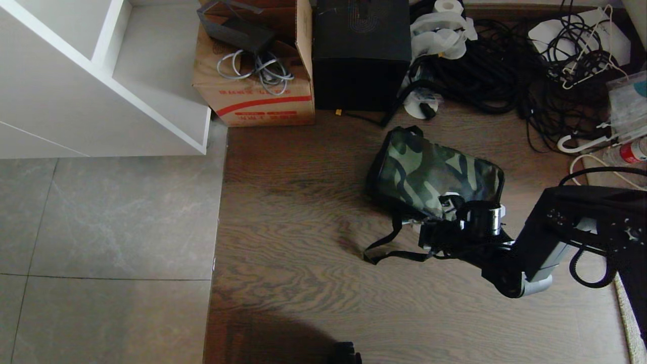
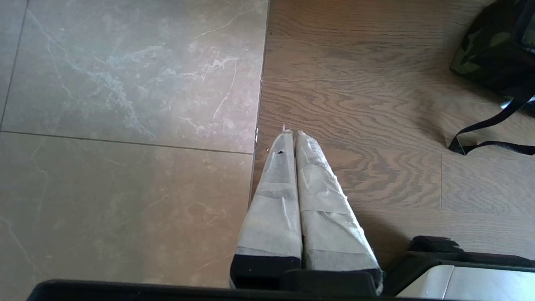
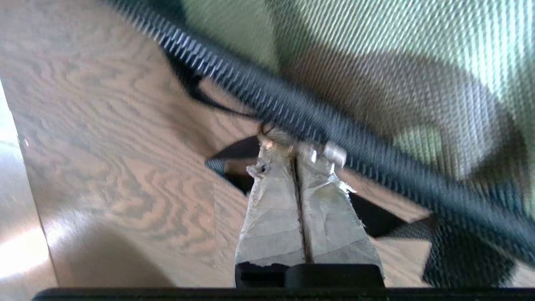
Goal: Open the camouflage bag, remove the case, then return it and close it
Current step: Open the top of the storage box
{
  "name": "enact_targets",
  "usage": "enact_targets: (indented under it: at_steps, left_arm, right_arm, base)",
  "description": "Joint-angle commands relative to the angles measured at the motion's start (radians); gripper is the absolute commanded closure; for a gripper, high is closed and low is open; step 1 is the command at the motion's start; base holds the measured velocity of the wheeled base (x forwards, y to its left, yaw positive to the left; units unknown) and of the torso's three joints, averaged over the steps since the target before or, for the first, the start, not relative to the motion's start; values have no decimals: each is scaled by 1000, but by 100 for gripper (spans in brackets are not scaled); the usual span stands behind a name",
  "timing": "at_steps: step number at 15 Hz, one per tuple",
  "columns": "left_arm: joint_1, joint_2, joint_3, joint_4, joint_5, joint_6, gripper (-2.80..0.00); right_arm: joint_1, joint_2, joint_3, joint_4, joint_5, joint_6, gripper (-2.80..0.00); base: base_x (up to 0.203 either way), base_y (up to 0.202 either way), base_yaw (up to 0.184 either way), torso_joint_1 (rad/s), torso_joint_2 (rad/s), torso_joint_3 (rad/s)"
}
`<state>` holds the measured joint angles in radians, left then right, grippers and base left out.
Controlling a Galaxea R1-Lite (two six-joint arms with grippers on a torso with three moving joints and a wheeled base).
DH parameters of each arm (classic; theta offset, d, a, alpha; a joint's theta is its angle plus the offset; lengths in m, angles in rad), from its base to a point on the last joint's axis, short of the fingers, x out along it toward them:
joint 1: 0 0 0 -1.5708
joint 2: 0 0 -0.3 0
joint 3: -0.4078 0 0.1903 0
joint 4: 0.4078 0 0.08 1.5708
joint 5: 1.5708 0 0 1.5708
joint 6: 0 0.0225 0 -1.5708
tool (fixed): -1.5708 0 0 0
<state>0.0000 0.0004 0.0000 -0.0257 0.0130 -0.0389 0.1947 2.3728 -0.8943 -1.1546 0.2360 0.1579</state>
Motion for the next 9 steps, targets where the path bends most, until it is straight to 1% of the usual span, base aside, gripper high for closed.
enact_targets:
  at_steps: [1, 3, 6, 9]
  left_arm:
    - [1, 0, 9, 0, 1, -1, 0]
    - [0, 0, 9, 0, 1, -1, 0]
    - [1, 0, 9, 0, 1, -1, 0]
    - [0, 0, 9, 0, 1, -1, 0]
  right_arm:
    - [-4, -53, 56, 14, 11, -54, 0]
    - [-10, -89, 82, 55, 43, -80, 0]
    - [-16, -111, 98, 69, 46, -90, 0]
    - [-23, -135, 114, 122, 47, -135, 0]
  base:
    - [0, 0, 0, 0, 0, 0]
    - [0, 0, 0, 0, 0, 0]
    - [0, 0, 0, 0, 0, 0]
    - [0, 0, 0, 0, 0, 0]
